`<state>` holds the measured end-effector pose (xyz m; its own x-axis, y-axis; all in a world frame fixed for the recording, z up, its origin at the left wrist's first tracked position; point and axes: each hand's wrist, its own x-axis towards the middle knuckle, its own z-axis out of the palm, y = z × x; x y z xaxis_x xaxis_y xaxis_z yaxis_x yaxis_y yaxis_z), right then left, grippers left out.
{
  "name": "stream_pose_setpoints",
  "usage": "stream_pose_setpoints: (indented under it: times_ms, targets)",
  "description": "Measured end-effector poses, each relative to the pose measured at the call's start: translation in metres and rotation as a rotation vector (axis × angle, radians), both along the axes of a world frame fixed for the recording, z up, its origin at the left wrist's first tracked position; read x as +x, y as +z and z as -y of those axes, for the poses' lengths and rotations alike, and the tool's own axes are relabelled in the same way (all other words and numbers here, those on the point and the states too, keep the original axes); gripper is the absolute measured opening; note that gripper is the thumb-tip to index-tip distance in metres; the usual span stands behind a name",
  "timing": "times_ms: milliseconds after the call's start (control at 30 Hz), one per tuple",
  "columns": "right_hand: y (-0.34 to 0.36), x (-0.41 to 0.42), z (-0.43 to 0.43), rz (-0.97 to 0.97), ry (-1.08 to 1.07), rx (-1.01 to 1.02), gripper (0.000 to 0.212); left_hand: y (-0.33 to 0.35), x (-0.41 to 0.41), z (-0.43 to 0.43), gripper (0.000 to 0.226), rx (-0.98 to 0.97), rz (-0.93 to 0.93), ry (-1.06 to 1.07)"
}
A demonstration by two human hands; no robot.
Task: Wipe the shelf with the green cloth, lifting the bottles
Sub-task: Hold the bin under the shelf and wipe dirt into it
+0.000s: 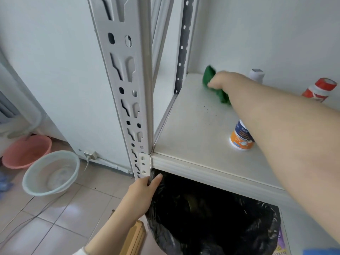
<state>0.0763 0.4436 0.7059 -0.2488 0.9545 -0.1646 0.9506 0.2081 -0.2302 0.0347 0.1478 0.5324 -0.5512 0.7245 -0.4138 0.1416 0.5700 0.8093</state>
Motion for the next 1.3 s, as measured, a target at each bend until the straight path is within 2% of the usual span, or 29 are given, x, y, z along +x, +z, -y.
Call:
stream_pose_setpoints:
  times_ms: [100, 167, 233, 300, 467, 667, 900, 1067, 1200, 1300]
  targets:
    - [0.005, -0.008, 0.008, 0.245, 0.103, -0.272, 0.079, 0.001, 0.001, 0.000, 0.048, 0.009, 0.013, -0.003]
    - [0.015, -0.012, 0.011, 0.212, 0.140, -0.354, 0.085, 0.002, 0.002, -0.001, 0.045, 0.017, 0.015, 0.005]
    - [0.012, -0.015, 0.008, 0.239, 0.152, -0.244, 0.071, 0.002, 0.002, 0.000, 0.045, 0.021, 0.016, 0.011]
    - [-0.002, -0.021, 0.002, 0.373, 0.192, -0.144, 0.058, 0.002, 0.001, 0.000, 0.046, 0.022, 0.029, 0.001]
    - [-0.020, -0.025, 0.012, 0.488, 0.308, -0.041, 0.051, 0.003, 0.001, 0.001, 0.047, 0.016, 0.026, -0.015]
    - [-0.030, -0.020, 0.068, 0.409, 0.309, -0.028, 0.043, 0.007, -0.001, -0.001, 0.051, -0.005, -0.011, -0.040]
    - [-0.045, 0.008, 0.119, 0.151, 0.337, -0.013, 0.043, 0.018, 0.003, 0.000, 0.048, 0.012, -0.047, -0.057]
    - [-0.046, 0.032, 0.163, 0.116, 0.398, 0.172, 0.036, 0.018, 0.002, 0.002, 0.046, 0.023, -0.050, -0.078]
    - [-0.051, 0.054, 0.193, 0.002, 0.446, 0.348, 0.029, 0.020, 0.002, 0.002, 0.046, 0.022, -0.080, -0.082]
    - [-0.054, 0.076, 0.213, -0.125, 0.446, 0.403, 0.030, 0.022, 0.003, 0.003, 0.047, 0.019, -0.094, -0.081]
